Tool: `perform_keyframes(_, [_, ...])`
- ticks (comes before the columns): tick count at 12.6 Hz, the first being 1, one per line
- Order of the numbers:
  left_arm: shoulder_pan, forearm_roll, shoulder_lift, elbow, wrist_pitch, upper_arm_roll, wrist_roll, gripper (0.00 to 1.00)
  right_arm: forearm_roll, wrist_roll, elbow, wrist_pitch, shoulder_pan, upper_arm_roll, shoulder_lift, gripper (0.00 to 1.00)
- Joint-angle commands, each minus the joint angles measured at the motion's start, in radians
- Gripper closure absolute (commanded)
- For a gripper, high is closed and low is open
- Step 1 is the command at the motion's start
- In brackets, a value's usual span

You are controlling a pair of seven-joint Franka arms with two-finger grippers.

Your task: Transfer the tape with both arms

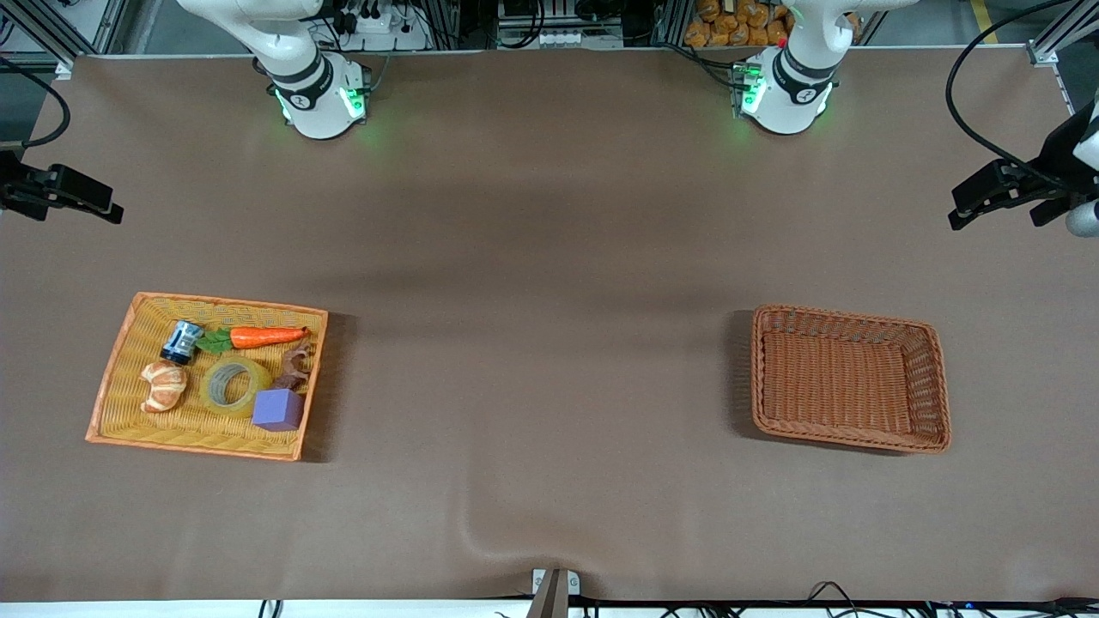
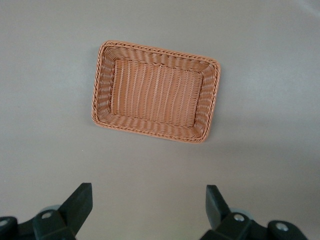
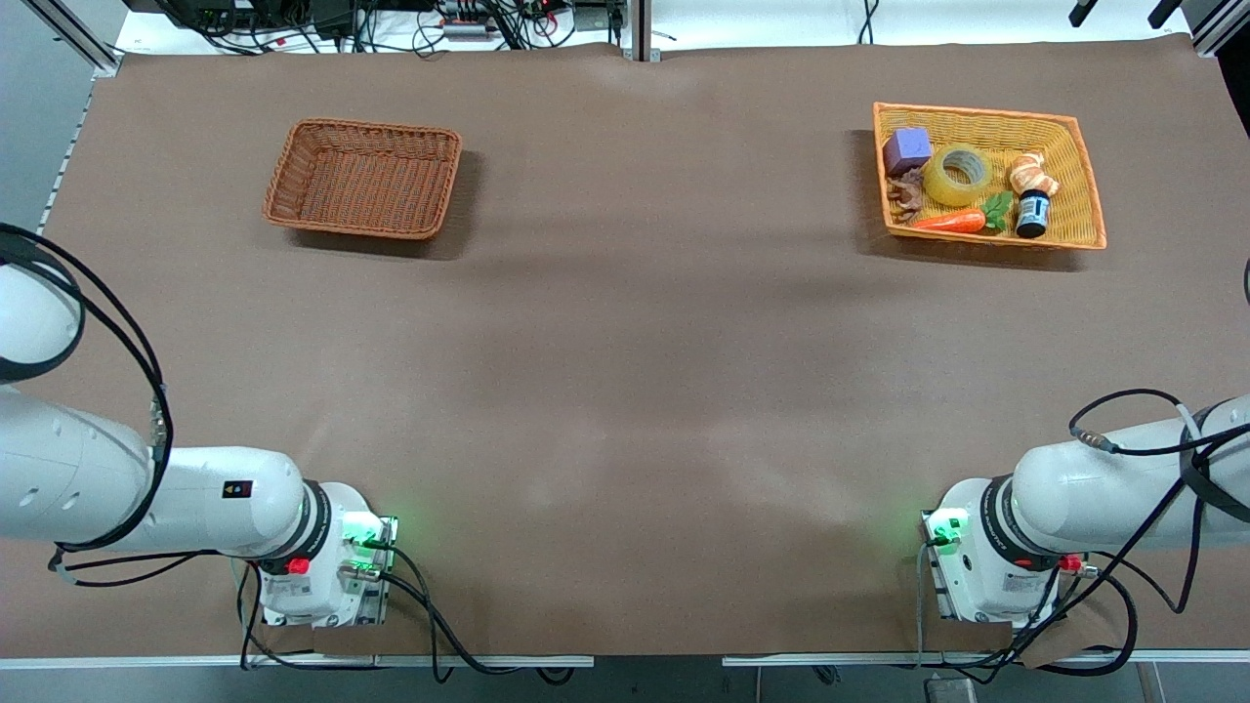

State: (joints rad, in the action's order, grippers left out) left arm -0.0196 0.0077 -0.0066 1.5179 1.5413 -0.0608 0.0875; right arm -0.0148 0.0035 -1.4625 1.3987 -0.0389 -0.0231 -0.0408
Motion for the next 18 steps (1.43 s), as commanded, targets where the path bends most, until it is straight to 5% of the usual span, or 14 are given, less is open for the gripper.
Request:
perform_keyframes(1, [-0.011,0.0,-0.003,-0.021,-0.021,-0.004,0.002,0.0,0.009,0.012,-0.021,0.02,-0.021,0.0,0.015,0.0])
perform_keyframes(14, [-0.026,-0.009,0.066,-0.015,0.052,-0.005,-0.003,0.0,0.006,0.013,-0.021,0.097,-0.038,0.0,-0.042,0.0])
perform_keyframes(18, [-0.028,-0.009,0.068,-0.008,0.054,-0.005,-0.006,0.0,-0.025,0.021,-0.01,0.167,-0.026,0.003,-0.157,0.0])
